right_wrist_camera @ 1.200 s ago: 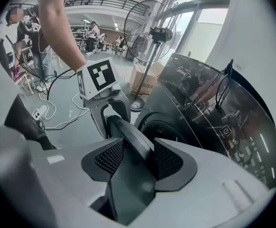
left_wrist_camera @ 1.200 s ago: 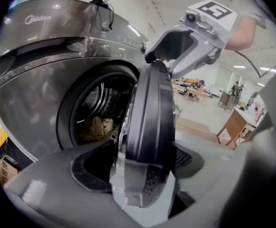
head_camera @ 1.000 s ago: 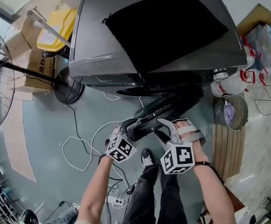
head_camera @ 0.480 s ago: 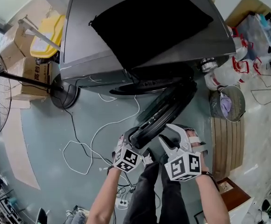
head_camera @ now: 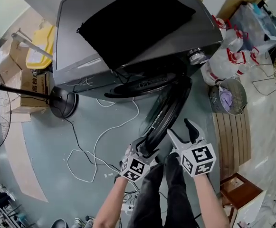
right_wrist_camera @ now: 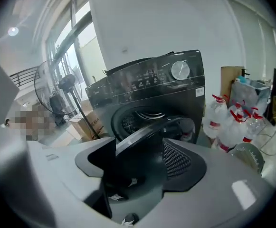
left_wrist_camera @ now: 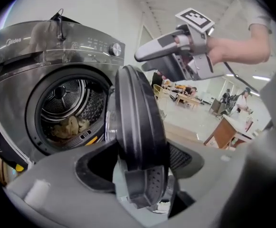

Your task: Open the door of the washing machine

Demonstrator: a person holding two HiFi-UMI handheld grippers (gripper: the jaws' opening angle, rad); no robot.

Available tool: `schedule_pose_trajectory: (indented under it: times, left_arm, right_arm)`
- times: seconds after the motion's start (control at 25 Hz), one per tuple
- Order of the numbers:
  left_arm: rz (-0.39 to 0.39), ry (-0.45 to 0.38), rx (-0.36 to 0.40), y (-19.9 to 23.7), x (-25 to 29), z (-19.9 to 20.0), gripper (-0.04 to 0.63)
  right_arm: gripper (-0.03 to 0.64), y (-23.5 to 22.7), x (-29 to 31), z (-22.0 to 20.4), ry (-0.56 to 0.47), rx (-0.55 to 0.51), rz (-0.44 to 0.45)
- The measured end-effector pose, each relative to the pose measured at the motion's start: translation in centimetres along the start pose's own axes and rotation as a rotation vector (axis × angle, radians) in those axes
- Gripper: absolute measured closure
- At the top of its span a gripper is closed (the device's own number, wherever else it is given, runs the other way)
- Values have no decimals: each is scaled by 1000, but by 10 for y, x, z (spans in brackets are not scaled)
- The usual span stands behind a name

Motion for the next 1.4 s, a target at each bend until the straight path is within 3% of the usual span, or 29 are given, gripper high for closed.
schedule_pose_trajectory:
  times: [0.56,0.8,1.04,1.24,1.4]
  left_arm:
    - [-198,18,-34,-88,28,11,224]
    - [-283,44,-11,-120,46,17,225]
    - [-400,54,59,-146,64,36,229]
    - [-439,-13,42,-145,77,65,285]
    - [-406,-37,24,-132,87,82,360]
  right_arm:
    - [336,-4,-21,-51,87,91,-67]
    - [336,-22,-35,-65,109,55,-131]
    - [341,-49,-51,-69,134,7,-162]
    - [356,-69,-62,-75,174,-34,-168]
    - [370,-85,-73,-77,203,-80,-174]
Point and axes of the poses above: the fingertips, and each gripper's own axes: x forward along the fingers, y to its left, z out of its top, the point moved 4 cm from there along -x, backward along the fingers, and after that the axes turned 6 degrees about -x, right-handed, at the moved point
